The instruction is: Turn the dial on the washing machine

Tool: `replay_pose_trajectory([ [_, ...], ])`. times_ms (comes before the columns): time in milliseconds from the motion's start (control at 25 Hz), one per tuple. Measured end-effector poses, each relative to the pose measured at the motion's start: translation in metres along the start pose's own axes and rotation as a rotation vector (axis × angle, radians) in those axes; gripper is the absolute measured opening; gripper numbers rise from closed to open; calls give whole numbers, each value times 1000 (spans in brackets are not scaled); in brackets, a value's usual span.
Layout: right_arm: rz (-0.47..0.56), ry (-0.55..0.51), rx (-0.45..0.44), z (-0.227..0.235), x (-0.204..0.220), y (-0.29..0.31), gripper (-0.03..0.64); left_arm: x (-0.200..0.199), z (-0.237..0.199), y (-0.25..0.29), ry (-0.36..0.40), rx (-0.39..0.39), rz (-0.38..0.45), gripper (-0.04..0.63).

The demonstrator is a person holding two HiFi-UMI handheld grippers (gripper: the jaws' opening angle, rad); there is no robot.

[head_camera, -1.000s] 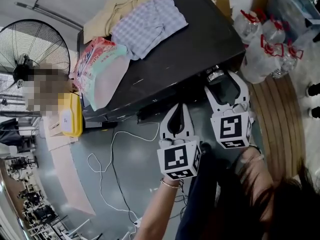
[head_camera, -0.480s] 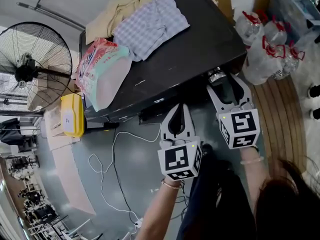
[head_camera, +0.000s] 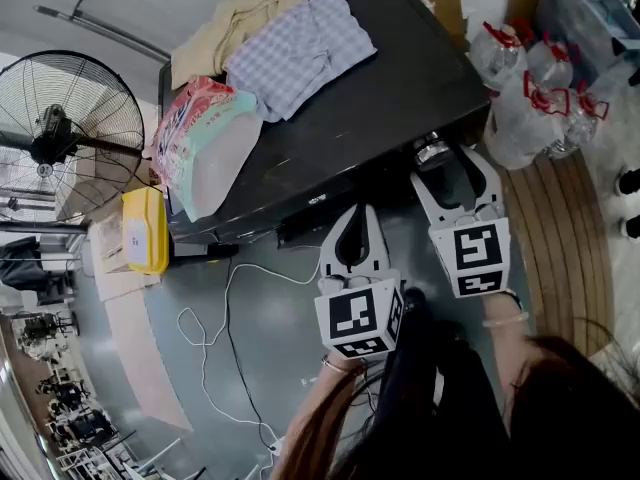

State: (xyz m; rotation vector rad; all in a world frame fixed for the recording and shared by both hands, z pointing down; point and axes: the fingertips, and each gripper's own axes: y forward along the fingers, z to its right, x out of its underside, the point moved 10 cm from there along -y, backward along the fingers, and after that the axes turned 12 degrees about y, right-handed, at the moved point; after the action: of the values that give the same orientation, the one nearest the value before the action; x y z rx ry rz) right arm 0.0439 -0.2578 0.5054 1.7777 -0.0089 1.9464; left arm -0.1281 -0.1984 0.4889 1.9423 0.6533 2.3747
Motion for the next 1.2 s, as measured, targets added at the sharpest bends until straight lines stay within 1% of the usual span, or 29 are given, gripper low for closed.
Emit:
replay_pose_trajectory([
  [160,-8,-156,29,-5,0,1,307,-1,1,-1,7,1,4,14],
  [200,-10,-177,31,-5,-1,2,305,-1,1,-2,7,1,5,14],
  [280,-12,-185,31,-6,-1,2,285,-2,1,-3,6,-1,6,14],
  [400,-9,-132,28,-4,-2,2,293,-2,1,-4,6,-1,6,15],
  [720,8,132,-13,6,2,2,293,-1,1,-7,3,-6,7,15],
  [800,11,176,-18,8,2,1,293,-1,1,-7,2,-6,6,14],
  [920,14,189,-20,9,2,1,293,-1,1,-8,2,-6,6,15],
  [1040,13,174,-21,9,3,1,295,-1,2,-8,2,-7,6,14],
  [1120,9,134,-18,7,2,2,293,0,2,-8,2,-7,6,15],
  [1200,6,73,-11,5,1,1,295,0,2,-8,2,-6,5,15],
])
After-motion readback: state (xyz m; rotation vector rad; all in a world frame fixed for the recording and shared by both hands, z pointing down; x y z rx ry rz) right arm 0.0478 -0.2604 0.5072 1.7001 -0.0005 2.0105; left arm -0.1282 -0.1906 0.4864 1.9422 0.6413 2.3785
